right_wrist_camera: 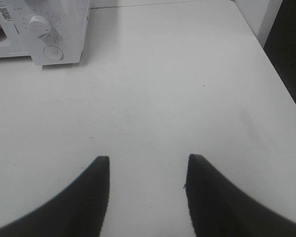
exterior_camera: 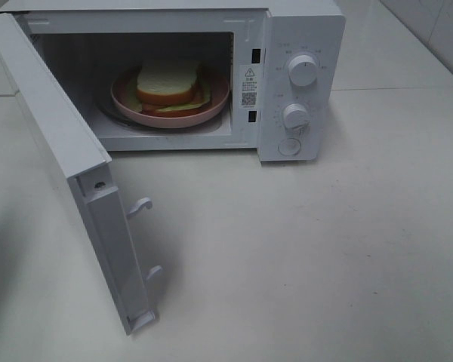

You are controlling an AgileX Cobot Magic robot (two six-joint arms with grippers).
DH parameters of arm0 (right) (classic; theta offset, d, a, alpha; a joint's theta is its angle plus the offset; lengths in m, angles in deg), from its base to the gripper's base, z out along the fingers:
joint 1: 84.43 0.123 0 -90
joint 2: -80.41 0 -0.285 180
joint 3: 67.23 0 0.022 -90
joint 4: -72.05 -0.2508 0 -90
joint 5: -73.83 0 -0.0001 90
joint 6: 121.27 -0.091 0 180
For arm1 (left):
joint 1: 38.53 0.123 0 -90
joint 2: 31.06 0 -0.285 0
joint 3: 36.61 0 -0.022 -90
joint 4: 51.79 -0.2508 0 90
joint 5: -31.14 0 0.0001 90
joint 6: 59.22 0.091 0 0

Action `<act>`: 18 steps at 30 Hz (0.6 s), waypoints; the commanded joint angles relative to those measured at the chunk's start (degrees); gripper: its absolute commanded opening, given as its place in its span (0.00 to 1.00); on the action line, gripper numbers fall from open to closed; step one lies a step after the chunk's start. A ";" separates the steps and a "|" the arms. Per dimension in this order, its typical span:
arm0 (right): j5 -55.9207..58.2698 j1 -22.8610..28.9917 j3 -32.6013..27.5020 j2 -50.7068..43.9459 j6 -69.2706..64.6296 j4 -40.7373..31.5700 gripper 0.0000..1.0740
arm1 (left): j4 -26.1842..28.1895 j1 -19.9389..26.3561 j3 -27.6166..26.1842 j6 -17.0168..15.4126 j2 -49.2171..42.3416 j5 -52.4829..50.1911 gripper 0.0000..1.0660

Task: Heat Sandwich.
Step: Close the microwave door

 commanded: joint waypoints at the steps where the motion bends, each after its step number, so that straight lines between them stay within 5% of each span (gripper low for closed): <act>1: -0.29 -0.40 -0.11 -1.55 -0.57 0.00 0.46 | 0.63 -0.34 1.49 0.17 2.23 -8.14 0.00; 8: -0.29 -0.40 -0.11 -1.55 -0.52 0.00 0.46 | -2.58 -0.34 8.59 -3.90 4.47 -22.17 0.00; 14: -0.29 -0.40 -0.11 -1.55 -0.52 0.00 0.45 | -16.50 -0.34 10.60 -14.67 7.73 -26.64 0.00; 16: -0.29 -0.40 -0.11 -1.55 -0.52 0.00 0.45 | -20.86 -0.34 10.60 -21.43 9.97 -30.19 0.00; 18: -0.29 -0.40 -0.11 -1.55 -0.52 0.00 0.45 | -22.17 -0.34 10.60 -22.98 10.77 -31.74 0.00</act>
